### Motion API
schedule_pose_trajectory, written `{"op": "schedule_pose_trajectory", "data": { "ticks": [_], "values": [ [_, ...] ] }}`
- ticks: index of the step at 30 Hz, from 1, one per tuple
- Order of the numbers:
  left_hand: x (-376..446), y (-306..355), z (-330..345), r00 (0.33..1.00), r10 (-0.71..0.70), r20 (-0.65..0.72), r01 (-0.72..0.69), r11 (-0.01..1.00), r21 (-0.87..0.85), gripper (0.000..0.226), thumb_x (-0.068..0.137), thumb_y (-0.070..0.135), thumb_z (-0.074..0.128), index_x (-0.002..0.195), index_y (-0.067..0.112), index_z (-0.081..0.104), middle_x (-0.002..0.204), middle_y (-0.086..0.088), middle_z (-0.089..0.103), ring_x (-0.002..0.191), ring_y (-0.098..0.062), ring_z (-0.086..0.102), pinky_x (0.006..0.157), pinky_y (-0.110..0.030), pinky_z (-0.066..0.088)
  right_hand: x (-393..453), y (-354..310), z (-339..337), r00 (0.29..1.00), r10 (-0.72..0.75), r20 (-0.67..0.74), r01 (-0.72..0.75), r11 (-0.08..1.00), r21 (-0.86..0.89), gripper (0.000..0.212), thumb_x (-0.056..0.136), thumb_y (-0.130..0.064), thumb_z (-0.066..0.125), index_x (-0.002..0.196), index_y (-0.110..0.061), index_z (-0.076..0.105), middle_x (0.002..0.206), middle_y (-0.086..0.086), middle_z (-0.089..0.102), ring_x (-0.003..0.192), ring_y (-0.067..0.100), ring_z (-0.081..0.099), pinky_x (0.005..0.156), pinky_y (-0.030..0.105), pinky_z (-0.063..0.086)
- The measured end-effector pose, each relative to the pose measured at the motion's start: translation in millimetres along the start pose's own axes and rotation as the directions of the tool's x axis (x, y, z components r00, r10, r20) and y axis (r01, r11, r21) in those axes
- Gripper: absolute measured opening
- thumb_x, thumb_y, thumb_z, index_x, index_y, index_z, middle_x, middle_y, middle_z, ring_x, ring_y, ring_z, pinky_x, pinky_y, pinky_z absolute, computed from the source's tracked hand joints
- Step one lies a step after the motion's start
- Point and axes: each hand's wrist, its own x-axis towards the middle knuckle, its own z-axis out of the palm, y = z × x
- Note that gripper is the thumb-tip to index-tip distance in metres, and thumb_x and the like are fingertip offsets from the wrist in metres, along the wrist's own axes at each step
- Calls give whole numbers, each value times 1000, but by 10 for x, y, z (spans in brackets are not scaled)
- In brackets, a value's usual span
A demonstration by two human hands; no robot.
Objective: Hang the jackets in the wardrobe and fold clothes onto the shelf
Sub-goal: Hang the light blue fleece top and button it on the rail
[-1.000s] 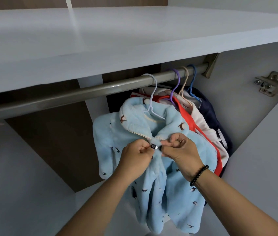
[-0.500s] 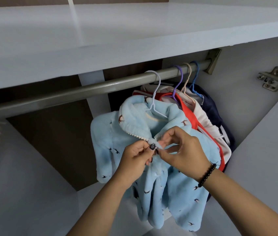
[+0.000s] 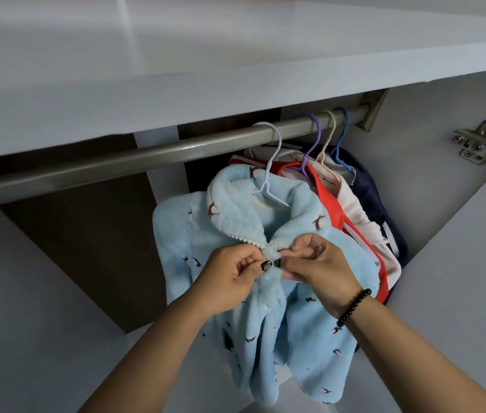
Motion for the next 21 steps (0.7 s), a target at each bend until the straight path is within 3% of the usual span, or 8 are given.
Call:
{"op": "schedule_pose_trajectory", "data": {
  "ticks": [2,5,10,14,16,18,21],
  "values": [
    [-26,-52,-8,1000,14,-1,-14,998,63,13,91,7,63,80,13,65,71,3,62,66,-20,59,63,-33,50,16,-62,-55,992,-29,119,48,986,-159,26,76,18,66,78,-6,57,70,8,71,64,12,67,59,24,54],
    [-57,-109,-5,999,49,-7,-48,993,112,15,92,8,62,79,15,63,72,7,61,69,-18,59,58,-20,43,33,-140,-90,976,-46,215,99,964,-245,19,77,13,69,79,-3,60,69,11,67,60,12,64,58,23,53],
    [-77,-130,-43,985,173,-18,-166,965,201,25,89,1,59,80,24,60,75,19,56,71,-5,56,61,-10,39,67,-23,17,996,-45,70,61,967,-248,19,78,14,68,76,-3,60,60,5,63,56,11,62,58,25,55],
    [-60,-207,-53,972,236,0,-227,934,276,16,87,1,57,86,15,64,82,13,58,76,-4,56,66,-17,45,73,134,68,998,60,-38,-63,993,-95,22,76,14,69,71,-6,60,57,3,61,54,11,63,55,21,55],
    [-58,-262,-32,983,182,-6,-176,960,216,21,89,2,56,84,21,62,81,14,58,74,-5,56,66,-17,46,79,192,74,996,74,-55,-77,996,-52,23,77,14,68,71,-6,59,56,2,61,54,11,63,55,22,55],
    [-74,-302,15,1000,21,5,-21,1000,22,28,93,4,56,79,28,61,75,15,60,70,-2,57,67,-17,47,60,241,73,996,69,-58,-72,995,-62,22,78,14,66,72,-6,58,56,3,61,54,12,63,55,22,55],
    [-84,-364,161,980,-197,3,192,954,-231,24,97,3,54,79,16,64,68,6,63,67,-7,58,71,-22,48,34,325,42,997,4,-79,-17,987,-163,23,79,15,66,73,-4,54,60,12,62,55,17,64,53,24,53]
  ]
}}
